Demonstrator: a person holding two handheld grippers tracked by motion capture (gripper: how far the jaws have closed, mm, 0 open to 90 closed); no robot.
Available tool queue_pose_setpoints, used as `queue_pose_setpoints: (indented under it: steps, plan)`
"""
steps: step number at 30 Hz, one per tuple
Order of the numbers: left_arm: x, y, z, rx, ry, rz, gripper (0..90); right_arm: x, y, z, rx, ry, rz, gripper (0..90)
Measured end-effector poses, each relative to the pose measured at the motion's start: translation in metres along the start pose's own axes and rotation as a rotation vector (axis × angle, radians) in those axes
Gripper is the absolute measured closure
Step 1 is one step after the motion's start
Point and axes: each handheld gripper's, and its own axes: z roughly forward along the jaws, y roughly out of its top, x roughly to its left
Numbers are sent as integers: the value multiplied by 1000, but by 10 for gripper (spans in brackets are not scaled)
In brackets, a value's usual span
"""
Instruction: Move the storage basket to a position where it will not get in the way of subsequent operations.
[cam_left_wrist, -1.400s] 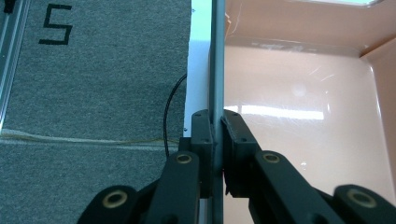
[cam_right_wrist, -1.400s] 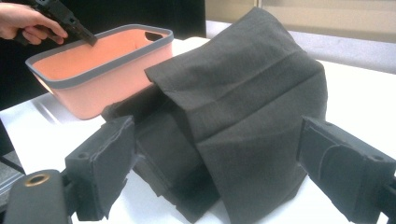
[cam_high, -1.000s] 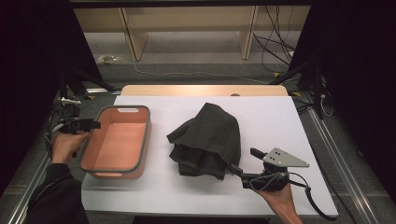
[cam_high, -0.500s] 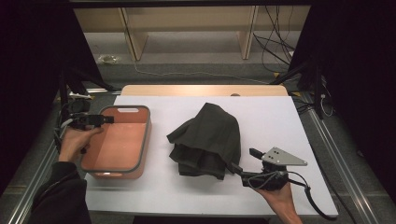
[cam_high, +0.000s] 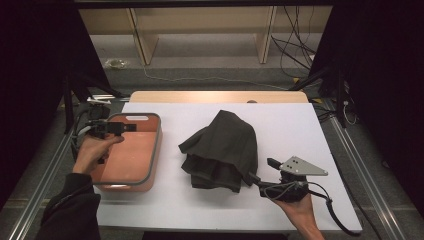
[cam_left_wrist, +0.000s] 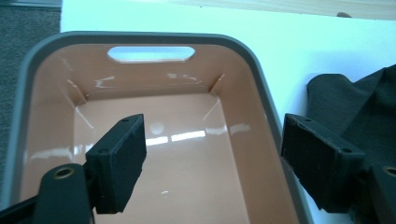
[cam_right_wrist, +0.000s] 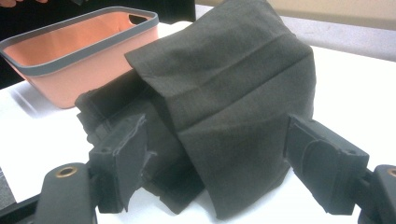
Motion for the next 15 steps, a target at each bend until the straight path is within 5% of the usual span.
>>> queue_pose_setpoints:
  steps: [15]
  plan:
    - [-29, -1, 6, 4, -68, 40, 174, -4, 2, 4, 8, -6, 8, 175]
